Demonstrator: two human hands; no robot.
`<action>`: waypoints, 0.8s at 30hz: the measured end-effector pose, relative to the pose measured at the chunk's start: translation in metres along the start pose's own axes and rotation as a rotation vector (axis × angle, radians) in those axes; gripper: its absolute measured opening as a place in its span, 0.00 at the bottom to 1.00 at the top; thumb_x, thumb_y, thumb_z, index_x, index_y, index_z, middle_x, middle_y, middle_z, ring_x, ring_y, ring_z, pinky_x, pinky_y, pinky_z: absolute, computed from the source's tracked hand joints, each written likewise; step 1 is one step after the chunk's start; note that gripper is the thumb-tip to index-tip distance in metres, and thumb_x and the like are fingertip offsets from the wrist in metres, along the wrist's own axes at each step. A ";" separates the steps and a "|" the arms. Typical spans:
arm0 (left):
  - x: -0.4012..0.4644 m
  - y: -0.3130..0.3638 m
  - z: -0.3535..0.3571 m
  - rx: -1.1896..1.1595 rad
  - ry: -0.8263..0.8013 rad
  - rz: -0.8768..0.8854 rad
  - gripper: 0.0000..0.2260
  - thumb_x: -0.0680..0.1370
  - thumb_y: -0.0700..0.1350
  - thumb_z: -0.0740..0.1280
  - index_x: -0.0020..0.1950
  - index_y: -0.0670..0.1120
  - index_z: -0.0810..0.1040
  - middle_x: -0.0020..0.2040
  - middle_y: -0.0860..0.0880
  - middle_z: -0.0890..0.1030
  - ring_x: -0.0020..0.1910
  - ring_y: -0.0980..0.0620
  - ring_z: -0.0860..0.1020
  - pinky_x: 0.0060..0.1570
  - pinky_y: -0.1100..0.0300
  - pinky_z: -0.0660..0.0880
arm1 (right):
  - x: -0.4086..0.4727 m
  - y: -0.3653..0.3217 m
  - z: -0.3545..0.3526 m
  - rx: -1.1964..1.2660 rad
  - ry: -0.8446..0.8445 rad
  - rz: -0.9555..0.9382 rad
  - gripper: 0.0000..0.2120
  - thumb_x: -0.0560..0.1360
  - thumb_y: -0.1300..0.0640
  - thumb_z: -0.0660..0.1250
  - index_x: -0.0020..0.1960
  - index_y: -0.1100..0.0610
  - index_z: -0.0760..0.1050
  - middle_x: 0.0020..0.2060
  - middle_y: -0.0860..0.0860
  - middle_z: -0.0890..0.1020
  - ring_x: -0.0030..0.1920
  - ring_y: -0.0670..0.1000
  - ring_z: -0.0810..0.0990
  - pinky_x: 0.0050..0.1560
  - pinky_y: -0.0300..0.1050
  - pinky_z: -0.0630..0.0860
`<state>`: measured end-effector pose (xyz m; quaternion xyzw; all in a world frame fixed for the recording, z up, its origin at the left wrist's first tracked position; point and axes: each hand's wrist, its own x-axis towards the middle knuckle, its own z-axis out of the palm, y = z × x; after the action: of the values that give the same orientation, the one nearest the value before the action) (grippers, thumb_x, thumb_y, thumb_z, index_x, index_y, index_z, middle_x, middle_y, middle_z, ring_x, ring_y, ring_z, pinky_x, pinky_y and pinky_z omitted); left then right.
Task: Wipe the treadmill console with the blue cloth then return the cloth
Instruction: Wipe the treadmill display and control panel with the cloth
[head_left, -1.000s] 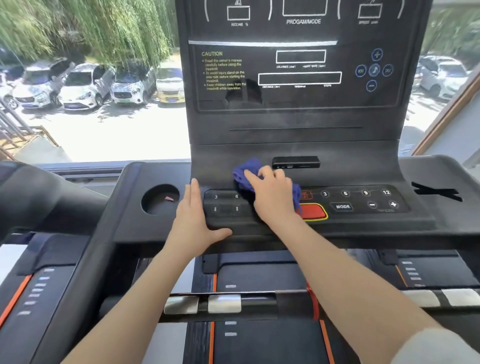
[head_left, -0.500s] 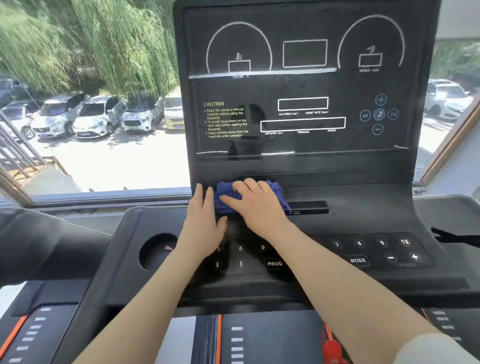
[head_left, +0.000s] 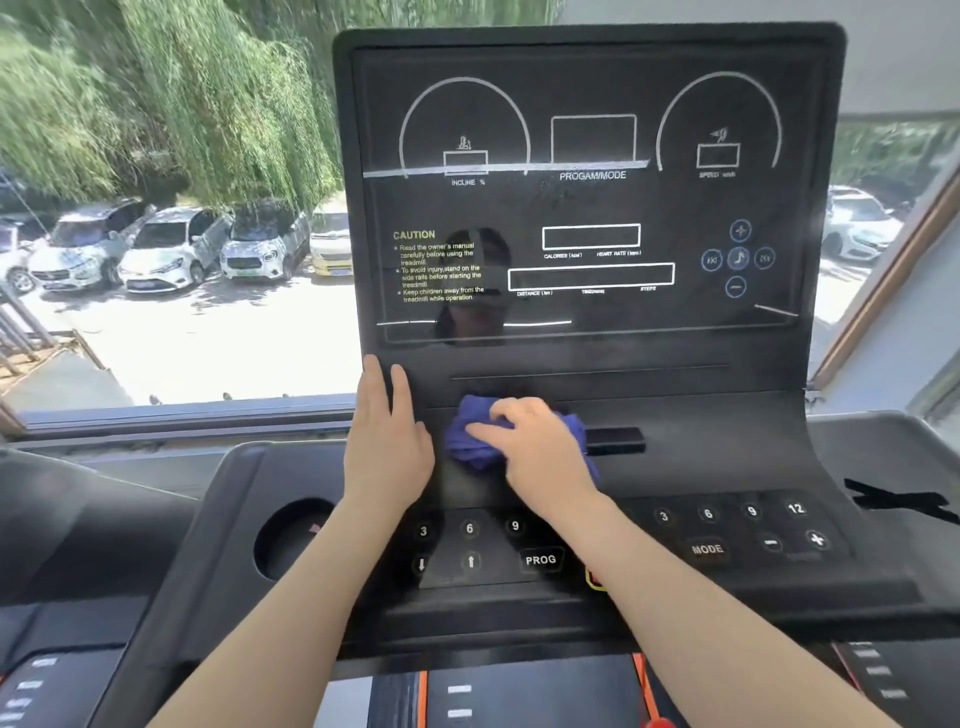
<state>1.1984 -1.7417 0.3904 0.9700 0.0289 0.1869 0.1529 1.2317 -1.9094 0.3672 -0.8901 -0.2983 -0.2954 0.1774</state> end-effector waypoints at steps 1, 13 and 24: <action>0.000 0.000 -0.001 0.012 -0.008 0.017 0.28 0.78 0.40 0.60 0.73 0.34 0.52 0.74 0.33 0.46 0.74 0.37 0.48 0.72 0.50 0.52 | 0.006 -0.007 0.003 -0.002 -0.021 -0.064 0.20 0.57 0.66 0.63 0.45 0.54 0.84 0.40 0.53 0.81 0.37 0.57 0.79 0.32 0.44 0.77; -0.008 0.013 0.019 -0.095 -0.019 -0.071 0.27 0.78 0.42 0.58 0.74 0.37 0.52 0.75 0.36 0.45 0.74 0.39 0.49 0.71 0.48 0.53 | -0.029 0.049 -0.035 0.005 0.253 0.367 0.22 0.65 0.73 0.59 0.52 0.58 0.82 0.51 0.58 0.80 0.47 0.62 0.76 0.44 0.51 0.77; -0.005 0.012 0.022 -0.093 0.037 -0.057 0.25 0.73 0.35 0.59 0.70 0.32 0.60 0.72 0.30 0.53 0.72 0.32 0.56 0.67 0.43 0.61 | 0.035 0.027 -0.024 -0.159 0.173 -0.030 0.22 0.61 0.67 0.55 0.46 0.55 0.82 0.44 0.54 0.81 0.35 0.57 0.76 0.32 0.44 0.74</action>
<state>1.2021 -1.7596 0.3729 0.9570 0.0506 0.2014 0.2026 1.2611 -1.9265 0.4037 -0.8680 -0.2708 -0.3964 0.1267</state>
